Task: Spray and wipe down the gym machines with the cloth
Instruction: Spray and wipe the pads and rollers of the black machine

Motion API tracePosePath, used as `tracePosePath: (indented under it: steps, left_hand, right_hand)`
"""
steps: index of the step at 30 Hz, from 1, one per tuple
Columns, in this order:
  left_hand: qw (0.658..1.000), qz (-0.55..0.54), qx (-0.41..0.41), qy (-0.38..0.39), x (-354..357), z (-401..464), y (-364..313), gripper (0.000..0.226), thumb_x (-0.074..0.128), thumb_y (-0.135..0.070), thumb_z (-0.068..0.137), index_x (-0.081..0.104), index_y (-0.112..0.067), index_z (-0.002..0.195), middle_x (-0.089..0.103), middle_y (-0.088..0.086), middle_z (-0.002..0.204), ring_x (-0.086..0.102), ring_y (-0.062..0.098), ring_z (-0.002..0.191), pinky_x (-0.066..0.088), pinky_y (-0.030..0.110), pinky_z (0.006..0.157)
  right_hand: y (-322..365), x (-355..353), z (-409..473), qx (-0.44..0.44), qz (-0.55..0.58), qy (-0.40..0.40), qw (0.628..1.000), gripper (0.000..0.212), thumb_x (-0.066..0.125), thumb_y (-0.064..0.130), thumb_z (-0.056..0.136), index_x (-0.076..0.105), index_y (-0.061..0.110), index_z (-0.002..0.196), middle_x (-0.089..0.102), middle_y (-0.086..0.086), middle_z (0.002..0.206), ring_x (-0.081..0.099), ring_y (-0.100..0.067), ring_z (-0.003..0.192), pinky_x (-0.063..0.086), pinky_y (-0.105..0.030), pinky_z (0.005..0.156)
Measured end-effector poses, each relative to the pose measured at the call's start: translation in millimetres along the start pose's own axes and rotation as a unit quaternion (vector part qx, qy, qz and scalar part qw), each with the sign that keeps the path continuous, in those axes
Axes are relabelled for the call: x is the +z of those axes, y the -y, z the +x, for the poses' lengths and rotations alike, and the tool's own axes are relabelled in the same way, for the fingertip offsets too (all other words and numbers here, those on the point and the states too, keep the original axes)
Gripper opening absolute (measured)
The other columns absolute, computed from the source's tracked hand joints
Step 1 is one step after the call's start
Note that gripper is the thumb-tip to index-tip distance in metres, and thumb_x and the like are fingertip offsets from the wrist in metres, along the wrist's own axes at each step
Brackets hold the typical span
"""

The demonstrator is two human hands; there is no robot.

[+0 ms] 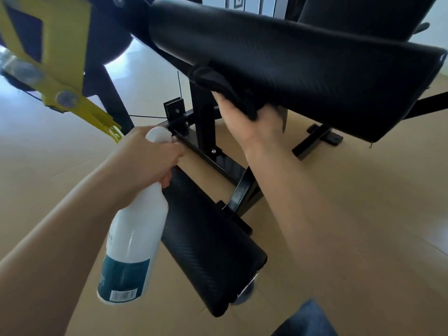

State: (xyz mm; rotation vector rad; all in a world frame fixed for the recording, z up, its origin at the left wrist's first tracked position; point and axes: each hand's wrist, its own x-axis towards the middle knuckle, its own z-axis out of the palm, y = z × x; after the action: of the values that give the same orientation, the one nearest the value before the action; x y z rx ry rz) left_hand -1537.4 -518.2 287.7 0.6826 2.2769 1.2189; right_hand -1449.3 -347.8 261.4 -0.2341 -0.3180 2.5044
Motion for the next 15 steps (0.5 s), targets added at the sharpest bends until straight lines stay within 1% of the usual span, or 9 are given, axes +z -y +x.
tracePosePath:
  steps: [1, 2, 3, 4, 5, 6, 7, 10, 15]
  left_hand:
    - [1.0, 0.012, -0.008, -0.009, -3.9, -1.0, 4.1, 0.017, 0.069, -0.02, 0.094, 0.055, -0.03, 0.095, 0.055, 0.007, 0.062, 0.051, 0.021, 0.049, 0.052, 0.032, 0.058]
    - [1.0, 0.018, -0.009, -0.016, -8.8, -0.3, 9.7, 0.016, 0.068, -0.02, 0.095, 0.055, -0.029, 0.096, 0.056, 0.008, 0.064, 0.052, 0.022, 0.051, 0.053, 0.033, 0.061]
    - [0.999, 0.036, -0.01, -0.027, -14.0, 0.8, 18.2, 0.014, 0.068, -0.02, 0.096, 0.056, -0.027, 0.095, 0.058, 0.008, 0.064, 0.054, 0.022, 0.052, 0.054, 0.034, 0.063]
    - [0.998, 0.048, -0.005, -0.027, -18.4, 2.5, 28.0, 0.011, 0.067, -0.018, 0.097, 0.059, -0.024, 0.094, 0.059, 0.009, 0.065, 0.055, 0.022, 0.053, 0.054, 0.034, 0.063]
    - [0.998, 0.056, -0.005, -0.025, -21.4, 2.3, 35.9, 0.007, 0.065, -0.015, 0.099, 0.062, -0.02, 0.096, 0.059, 0.009, 0.066, 0.055, 0.021, 0.054, 0.053, 0.033, 0.061]
    - [0.998, 0.061, -0.012, -0.023, -23.2, 3.5, 45.2, 0.005, 0.064, -0.014, 0.1, 0.065, -0.02, 0.101, 0.059, 0.009, 0.069, 0.055, 0.02, 0.053, 0.052, 0.031, 0.058]
    - [0.997, 0.063, -0.024, -0.026, -23.6, 3.9, 54.7, 0.012, 0.065, -0.015, 0.099, 0.065, -0.023, 0.109, 0.061, 0.01, 0.07, 0.055, 0.018, 0.05, 0.051, 0.029, 0.054]
    - [0.996, 0.044, -0.065, -0.03, -22.6, 7.1, 85.2, 0.04, 0.069, -0.018, 0.094, 0.061, -0.028, 0.132, 0.066, 0.012, 0.073, 0.056, 0.017, 0.046, 0.05, 0.027, 0.051]
    - [0.995, 0.036, -0.087, -0.026, -11.9, 11.1, 118.7, 0.047, 0.071, -0.016, 0.089, 0.065, -0.019, 0.136, 0.066, 0.01, 0.077, 0.057, 0.015, 0.044, 0.049, 0.028, 0.053]
  right_hand:
    - [-4.2, 10.6, 2.8, -0.042, -0.127, -0.087, 0.987, 0.061, 0.077, 0.059, 0.069, 0.069, 0.015, 0.111, 0.068, -0.018, 0.125, 0.063, -0.032, 0.119, 0.044, -0.058, 0.108]
    - [-12.3, 8.1, 7.9, -0.078, -0.164, -0.117, 0.976, 0.048, 0.072, 0.059, 0.078, 0.068, 0.015, 0.099, 0.068, -0.02, 0.124, 0.064, -0.032, 0.118, 0.045, -0.057, 0.107]
    - [-20.8, 7.3, 14.2, -0.028, -0.051, -0.09, 0.994, 0.029, 0.063, 0.04, 0.094, 0.064, 0.011, 0.099, 0.061, -0.024, 0.137, 0.057, -0.035, 0.129, 0.041, -0.054, 0.112]
    - [-31.2, -0.3, 10.7, 0.009, -0.018, -0.045, 0.999, 0.021, 0.046, 0.02, 0.102, 0.062, 0.007, 0.106, 0.051, -0.024, 0.148, 0.047, -0.036, 0.14, 0.035, -0.052, 0.118]
    - [-34.7, -12.3, 7.2, 0.032, -0.033, -0.052, 0.998, 0.031, 0.035, 0.012, 0.102, 0.061, 0.004, 0.117, 0.046, -0.023, 0.151, 0.041, -0.035, 0.145, 0.032, -0.05, 0.12]
    - [-40.2, -21.5, 6.5, 0.045, -0.024, -0.096, 0.994, 0.04, 0.031, 0.011, 0.102, 0.058, 0.001, 0.129, 0.047, -0.023, 0.151, 0.04, -0.036, 0.145, 0.03, -0.049, 0.121]
    - [-46.8, -33.4, 1.3, 0.053, -0.037, -0.109, 0.992, 0.044, 0.03, 0.013, 0.102, 0.055, -0.003, 0.136, 0.048, -0.025, 0.149, 0.042, -0.038, 0.143, 0.031, -0.05, 0.121]
    - [-55.3, -61.1, -10.5, 0.065, -0.012, -0.133, 0.989, 0.042, 0.037, 0.023, 0.104, 0.06, -0.005, 0.125, 0.055, -0.026, 0.142, 0.052, -0.039, 0.134, 0.034, -0.05, 0.118]
    - [-55.1, -72.6, -21.5, 0.013, -0.013, -0.164, 0.986, 0.041, 0.044, 0.029, 0.103, 0.063, 0.003, 0.129, 0.068, -0.024, 0.125, 0.063, -0.038, 0.12, 0.039, -0.051, 0.115]
